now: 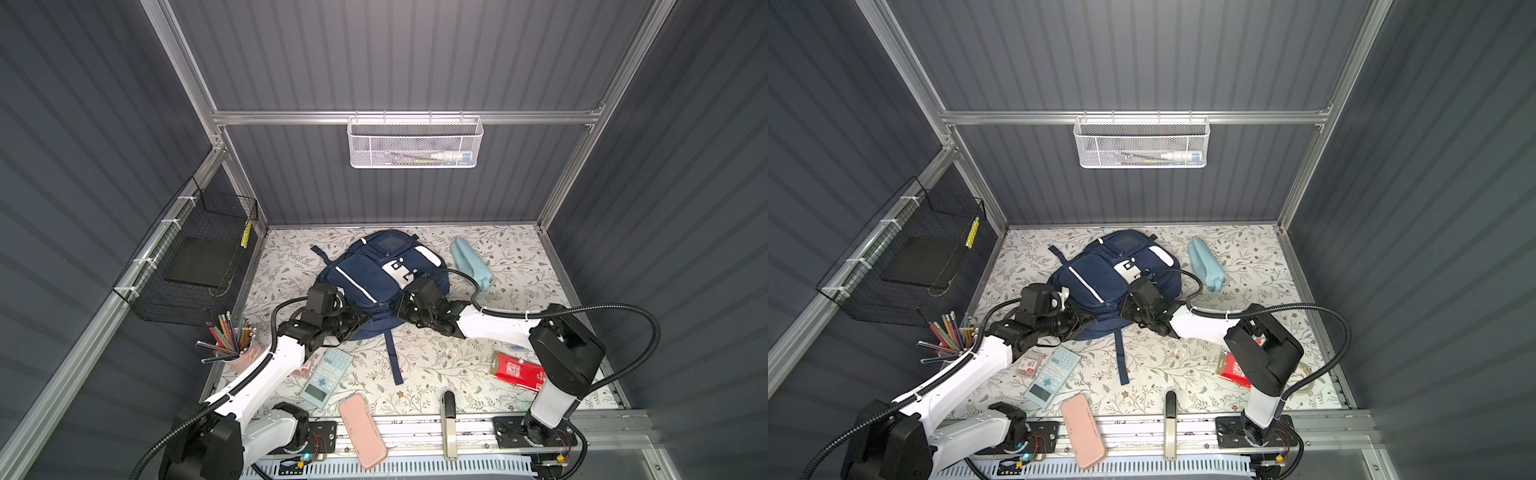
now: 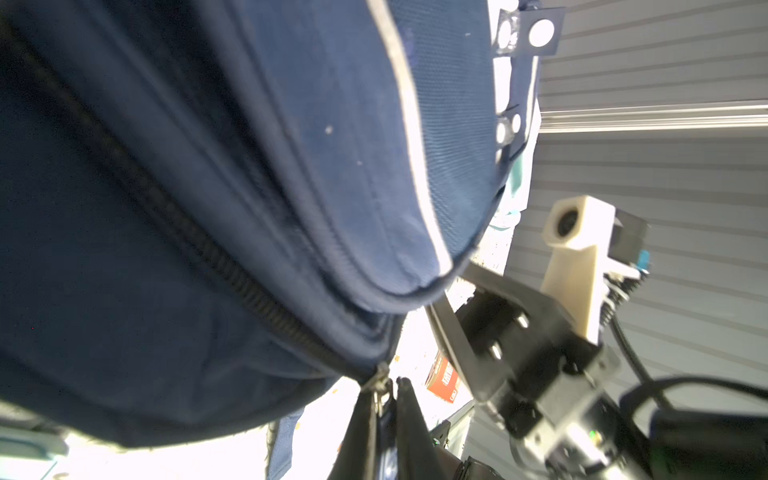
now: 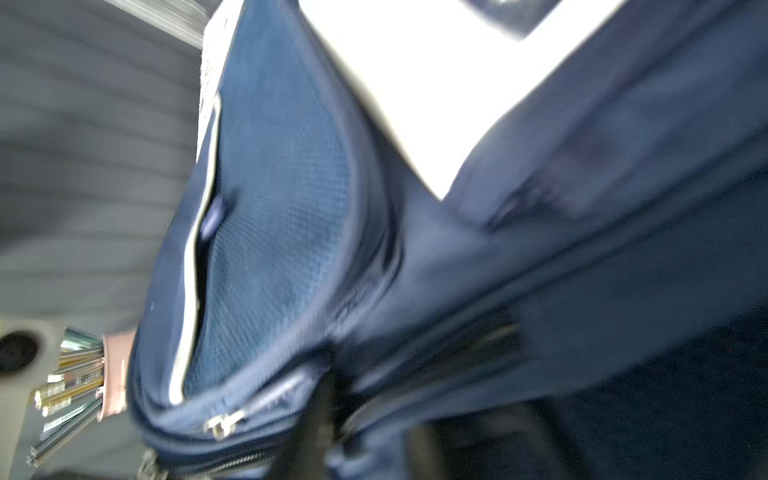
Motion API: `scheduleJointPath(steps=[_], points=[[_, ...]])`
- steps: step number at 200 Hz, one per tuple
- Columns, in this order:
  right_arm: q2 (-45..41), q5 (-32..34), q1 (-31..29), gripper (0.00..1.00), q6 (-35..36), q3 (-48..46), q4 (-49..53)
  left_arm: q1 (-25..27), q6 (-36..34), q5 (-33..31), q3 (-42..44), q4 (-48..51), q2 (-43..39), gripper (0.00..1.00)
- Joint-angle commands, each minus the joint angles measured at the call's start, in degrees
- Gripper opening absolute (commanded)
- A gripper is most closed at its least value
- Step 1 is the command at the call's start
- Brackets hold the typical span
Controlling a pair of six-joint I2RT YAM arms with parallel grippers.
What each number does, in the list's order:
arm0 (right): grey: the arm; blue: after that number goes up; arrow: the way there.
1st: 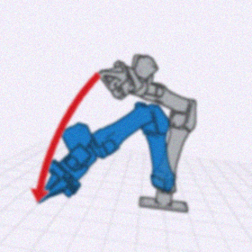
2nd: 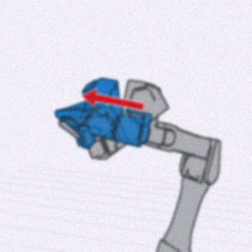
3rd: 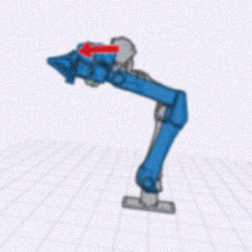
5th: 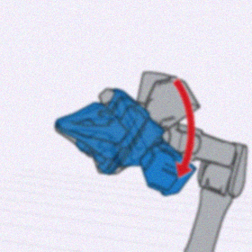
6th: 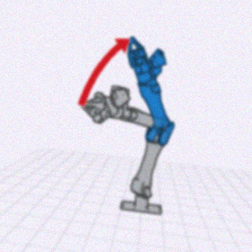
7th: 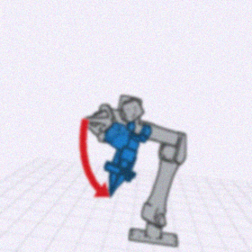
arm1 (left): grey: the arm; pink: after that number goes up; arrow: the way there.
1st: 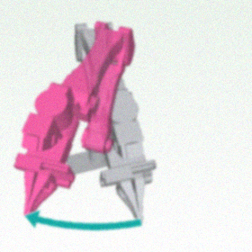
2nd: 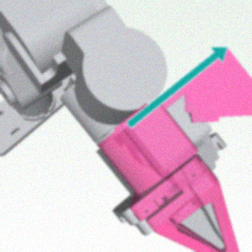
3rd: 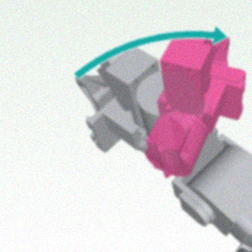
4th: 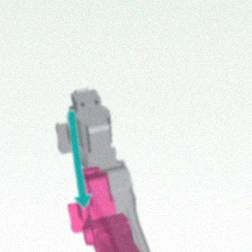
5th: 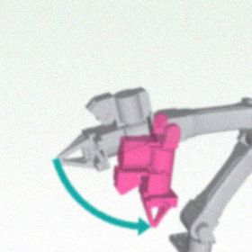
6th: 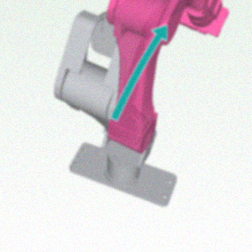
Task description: Pack the student bag
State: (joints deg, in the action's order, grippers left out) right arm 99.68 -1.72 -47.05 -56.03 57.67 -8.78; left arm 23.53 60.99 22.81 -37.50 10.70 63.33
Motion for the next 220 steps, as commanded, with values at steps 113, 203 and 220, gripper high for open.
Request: scheduleJointPath(steps=[113, 203, 220], points=[[-6.2, -6.2, 16.9, 0.0, 12.8, -6.4, 8.9, -11.2, -6.8, 7.5, 0.0, 5.8, -3.4, 0.0], [1.3, -5.0, 22.0, 0.0, 19.3, 4.2, 18.6, -16.8, -11.0, 13.2, -6.0, 17.2, -11.0, 0.0], [2.9, -4.7, 22.1, 0.0, 19.3, 6.0, 18.6, -16.4, -9.9, 16.6, -6.0, 17.6, -11.1, 0.0]])
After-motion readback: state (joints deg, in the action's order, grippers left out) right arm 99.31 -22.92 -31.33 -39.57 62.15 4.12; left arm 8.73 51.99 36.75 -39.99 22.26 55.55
